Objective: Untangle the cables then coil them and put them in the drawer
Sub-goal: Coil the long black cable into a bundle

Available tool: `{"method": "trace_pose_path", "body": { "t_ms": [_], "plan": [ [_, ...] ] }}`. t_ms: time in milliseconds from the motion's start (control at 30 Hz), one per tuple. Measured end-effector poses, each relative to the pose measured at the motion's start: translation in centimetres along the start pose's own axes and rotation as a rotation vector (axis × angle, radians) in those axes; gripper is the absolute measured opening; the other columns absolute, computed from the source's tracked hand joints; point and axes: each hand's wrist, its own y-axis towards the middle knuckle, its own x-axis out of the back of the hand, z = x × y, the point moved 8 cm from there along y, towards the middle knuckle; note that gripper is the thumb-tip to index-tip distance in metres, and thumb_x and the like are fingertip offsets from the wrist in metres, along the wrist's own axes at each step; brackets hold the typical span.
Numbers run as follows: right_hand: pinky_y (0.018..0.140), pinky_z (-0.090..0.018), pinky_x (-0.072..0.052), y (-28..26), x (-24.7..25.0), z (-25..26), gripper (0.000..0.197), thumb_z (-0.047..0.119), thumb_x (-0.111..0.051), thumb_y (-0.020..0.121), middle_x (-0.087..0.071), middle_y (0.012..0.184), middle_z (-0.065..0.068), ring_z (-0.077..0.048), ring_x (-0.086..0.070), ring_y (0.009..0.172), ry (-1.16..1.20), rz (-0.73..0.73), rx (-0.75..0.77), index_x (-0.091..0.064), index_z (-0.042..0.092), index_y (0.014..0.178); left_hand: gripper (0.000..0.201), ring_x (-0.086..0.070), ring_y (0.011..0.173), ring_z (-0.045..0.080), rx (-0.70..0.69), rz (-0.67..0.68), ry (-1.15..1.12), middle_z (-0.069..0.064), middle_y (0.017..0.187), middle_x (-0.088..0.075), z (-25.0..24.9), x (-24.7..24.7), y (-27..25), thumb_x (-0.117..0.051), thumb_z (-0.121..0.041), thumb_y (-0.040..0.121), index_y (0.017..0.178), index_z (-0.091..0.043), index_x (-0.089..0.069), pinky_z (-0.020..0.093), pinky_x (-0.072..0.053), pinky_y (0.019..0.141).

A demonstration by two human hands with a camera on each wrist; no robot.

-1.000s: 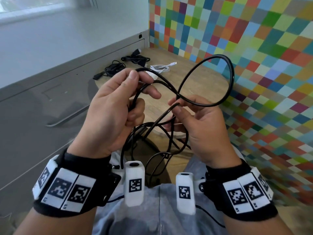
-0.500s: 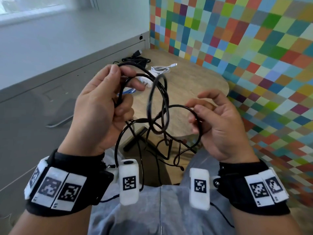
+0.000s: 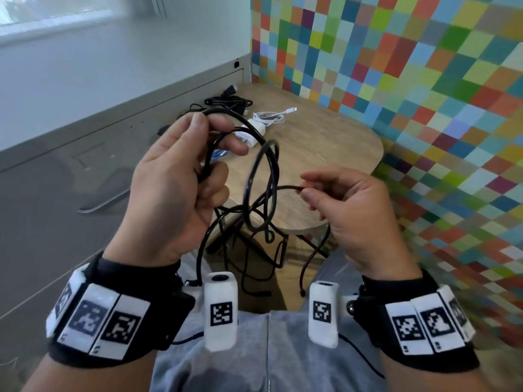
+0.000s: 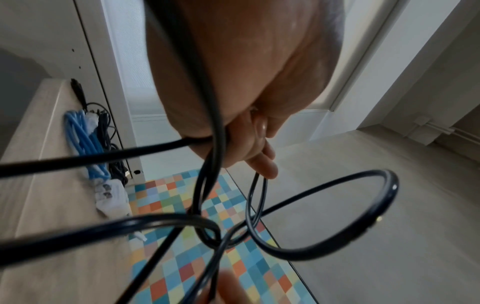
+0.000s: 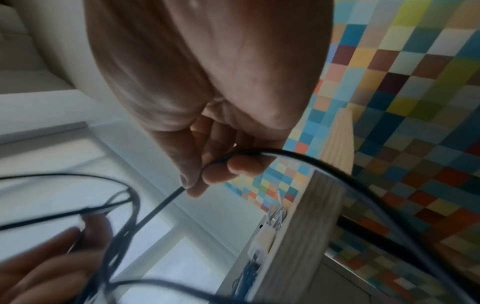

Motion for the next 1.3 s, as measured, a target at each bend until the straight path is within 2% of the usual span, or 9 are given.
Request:
{"method": "trace_pose_path", "body": {
  "t_ms": [200,333,500,633,733,800,1067,1200,1300],
  "plan": [
    [0.100,-0.038,-0.056,-1.3,-4.0,0.4,0.041,-0.005,-0.063,0.099,-0.080,0.106,0.001,-0.013,-0.073,0.109,-0.021,0.202,-0.002,-0.068,0.024,0.127,0.030,-0.014,0.059,0.026,0.012,0.005,0.002,0.002,0.082,-0.065,1.0,-1.1,-0.2,-0.043,-0.031,0.108,0.096,-0.020,-0.067,0.038,-0.008,0.056],
    [0.074,-0.041,-0.058,-0.7,-0.8,0.6,0.020,0.004,-0.075,0.089,-0.071,0.086,-0.004,-0.020,-0.066,0.078,-0.093,-0.033,0.052,-0.070,0.023,0.090,0.032,-0.022,0.045,0.012,-0.039,-0.058,-0.023,0.002,0.079,-0.066,0.3,-0.5,-0.3,-0.041,-0.028,0.110,0.094,-0.019,-0.067,0.032,-0.011,0.049],
    [0.061,-0.036,-0.056,-2.2,-4.0,0.2,0.009,0.021,-0.084,0.086,-0.072,0.070,-0.005,-0.020,-0.064,0.059,-0.178,0.388,-0.130,-0.080,0.023,0.078,0.030,-0.025,0.043,0.011,-0.099,-0.083,-0.028,0.003,0.082,-0.067,0.2,-1.0,-0.6,-0.040,-0.029,0.111,0.098,-0.018,-0.064,0.032,-0.012,0.048],
    [0.062,-0.033,-0.055,-2.8,-6.0,0.6,0.005,0.029,-0.085,0.084,-0.076,0.072,0.004,-0.010,-0.068,0.062,-0.205,0.405,-0.099,-0.083,0.028,0.079,0.028,-0.026,0.044,0.012,-0.112,-0.073,-0.028,0.007,0.087,-0.069,0.6,-2.2,-1.1,-0.040,-0.027,0.111,0.099,-0.015,-0.063,0.032,-0.013,0.046],
    [0.078,-0.045,-0.060,-2.6,-6.3,0.2,0.005,0.020,-0.086,0.085,-0.080,0.082,0.000,-0.024,-0.076,0.081,-0.177,0.336,-0.100,-0.083,0.016,0.084,0.028,-0.026,0.045,0.013,-0.102,-0.062,-0.037,0.008,0.090,-0.069,0.6,-2.3,-1.0,-0.040,-0.026,0.110,0.099,-0.016,-0.064,0.027,-0.016,0.043],
    [0.075,-0.050,-0.057,-2.3,-5.8,-0.1,0.010,0.017,-0.083,0.088,-0.077,0.080,-0.008,-0.033,-0.073,0.080,-0.192,0.313,-0.082,-0.079,0.012,0.080,0.029,-0.023,0.049,0.016,-0.097,-0.070,-0.037,0.008,0.089,-0.070,0.4,-1.8,-0.7,-0.040,-0.027,0.110,0.098,-0.018,-0.065,0.032,-0.012,0.048],
    [0.069,-0.037,-0.057,0.9,3.5,-0.9,0.022,0.012,-0.056,0.102,-0.055,0.068,-0.001,-0.017,-0.057,0.062,0.416,-0.155,-0.144,-0.071,0.019,0.087,0.028,-0.023,0.054,0.017,-0.149,-0.296,-0.049,0.006,0.090,-0.066,-1.9,4.7,1.2,-0.045,-0.031,0.109,0.099,-0.021,-0.069,0.035,-0.010,0.055],
    [0.059,-0.031,-0.051,1.6,8.9,-3.2,0.018,0.017,-0.053,0.107,-0.049,0.063,0.003,-0.015,-0.048,0.055,0.412,-0.486,-0.147,-0.065,0.017,0.094,0.029,-0.020,0.051,0.013,-0.173,-0.332,-0.043,-0.002,0.082,-0.066,-3.0,6.3,1.5,-0.041,-0.031,0.110,0.094,-0.025,-0.064,0.023,-0.019,0.041],
    [0.066,-0.030,-0.051,1.5,12.1,-3.9,0.016,0.013,-0.059,0.103,-0.067,0.078,0.005,-0.012,-0.061,0.066,0.144,-0.599,-0.137,-0.074,0.016,0.104,0.027,-0.022,0.049,0.012,-0.188,-0.363,-0.045,-0.003,0.082,-0.067,-3.9,7.6,1.6,-0.043,-0.030,0.109,0.093,-0.025,-0.063,0.022,-0.019,0.040]
  ]
}}
